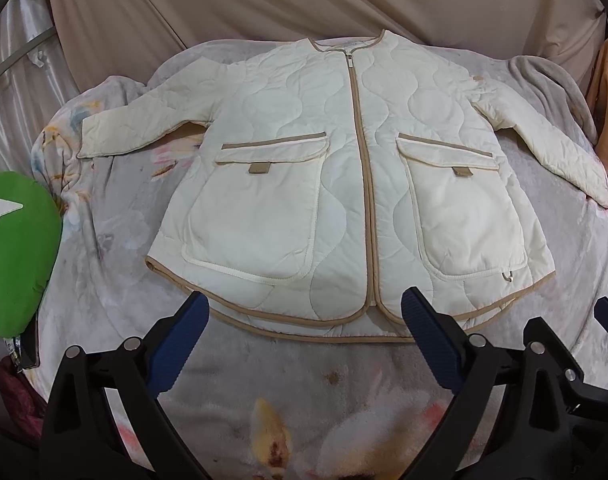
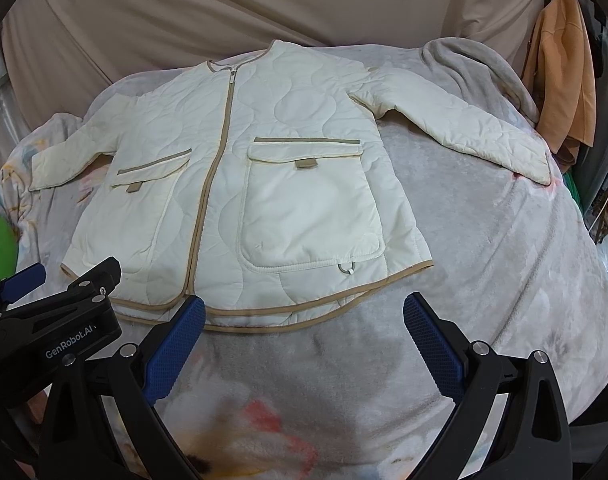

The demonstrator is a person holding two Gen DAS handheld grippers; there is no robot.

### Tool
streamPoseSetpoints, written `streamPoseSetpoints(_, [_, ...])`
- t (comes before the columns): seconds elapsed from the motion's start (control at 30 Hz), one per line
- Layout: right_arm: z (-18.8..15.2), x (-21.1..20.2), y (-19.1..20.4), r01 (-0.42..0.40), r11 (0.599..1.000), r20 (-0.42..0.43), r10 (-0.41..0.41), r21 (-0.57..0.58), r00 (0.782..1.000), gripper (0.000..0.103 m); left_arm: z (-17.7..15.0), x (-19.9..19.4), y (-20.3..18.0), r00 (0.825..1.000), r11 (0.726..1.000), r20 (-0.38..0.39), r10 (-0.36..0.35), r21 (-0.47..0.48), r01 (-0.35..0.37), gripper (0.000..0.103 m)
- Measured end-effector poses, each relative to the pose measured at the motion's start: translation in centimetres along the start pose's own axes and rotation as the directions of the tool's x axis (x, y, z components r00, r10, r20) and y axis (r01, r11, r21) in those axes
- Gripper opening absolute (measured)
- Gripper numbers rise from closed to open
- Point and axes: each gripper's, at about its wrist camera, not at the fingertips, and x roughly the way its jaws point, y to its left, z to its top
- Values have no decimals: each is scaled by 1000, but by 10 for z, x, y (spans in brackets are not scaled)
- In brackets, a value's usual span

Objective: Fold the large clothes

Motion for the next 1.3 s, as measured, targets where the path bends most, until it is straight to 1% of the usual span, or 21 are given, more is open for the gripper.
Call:
streamPoseSetpoints(0.17, [1, -1, -1, 0, 1000, 0, 0, -1, 1000, 97, 0, 2, 2, 1000, 1000, -21, -4, -10, 4, 94])
streamPoseSetpoints(0.2, [1, 0, 1, -1, 1000, 0, 1, -3, 1000, 97, -2, 3, 3, 999, 1000, -40, 3, -7, -3, 94])
streamPoseSetpoints(0.27, [0, 0, 3, -1, 1000, 2, 1, -4, 1000, 97, -2, 3, 2, 999, 1000, -45, 17, 3, -17, 94])
streamPoseSetpoints(0.53, [1, 0, 2, -2, 1000, 0, 2, -3, 1000, 97, -2, 3, 1, 998, 998, -19, 52, 32, -52, 94])
streamPoseSetpoints(0.67, [1, 1, 3, -2, 1000, 0, 2, -3, 1000, 97, -2, 2, 1, 998, 998, -9, 55, 34, -54, 94])
streamPoseSetpoints(0.73, [1, 1, 3, -3, 1000, -2, 3, -3, 1000, 97, -2, 3, 1, 999, 999, -10, 34, 22, -34, 94])
streamPoseSetpoints(0.8, [1, 1, 3, -4, 1000, -4, 4, -3, 1000, 97, -1, 4, 1, 999, 999, -6, 38, 25, -38, 94])
streamPoseSetpoints(0.83, [2, 2, 4, -5, 1000, -6, 5, -2, 1000, 97, -1, 5, 2, 1000, 1000, -19, 13, 11, -13, 94])
streamPoseSetpoints(0.87, [2, 3, 4, -5, 1000, -9, 5, -2, 1000, 97, 0, 7, 2, 1000, 1000, -24, 7, 8, -7, 94])
streamPoseSetpoints(1.07, [8, 12, 0, -6, 1000, -28, 6, 1, 1000, 98, 2, 16, -2, 999, 1000, -41, 2, 13, -2, 94])
streamPoseSetpoints(1.17, [10, 18, -1, -15, 1000, -30, 15, -6, 999, 97, 4, 21, -5, 999, 1000, -30, -12, 20, 13, 94])
streamPoseSetpoints(1.2, [12, 21, -3, -20, 1000, -27, 19, -15, 999, 97, 5, 24, -5, 999, 999, -29, -30, 13, 30, 94])
streamPoseSetpoints(1.3, [21, 33, -19, -50, 999, 1, 50, -23, 999, 97, 12, 39, 5, 996, 994, -47, -82, -72, 79, 94])
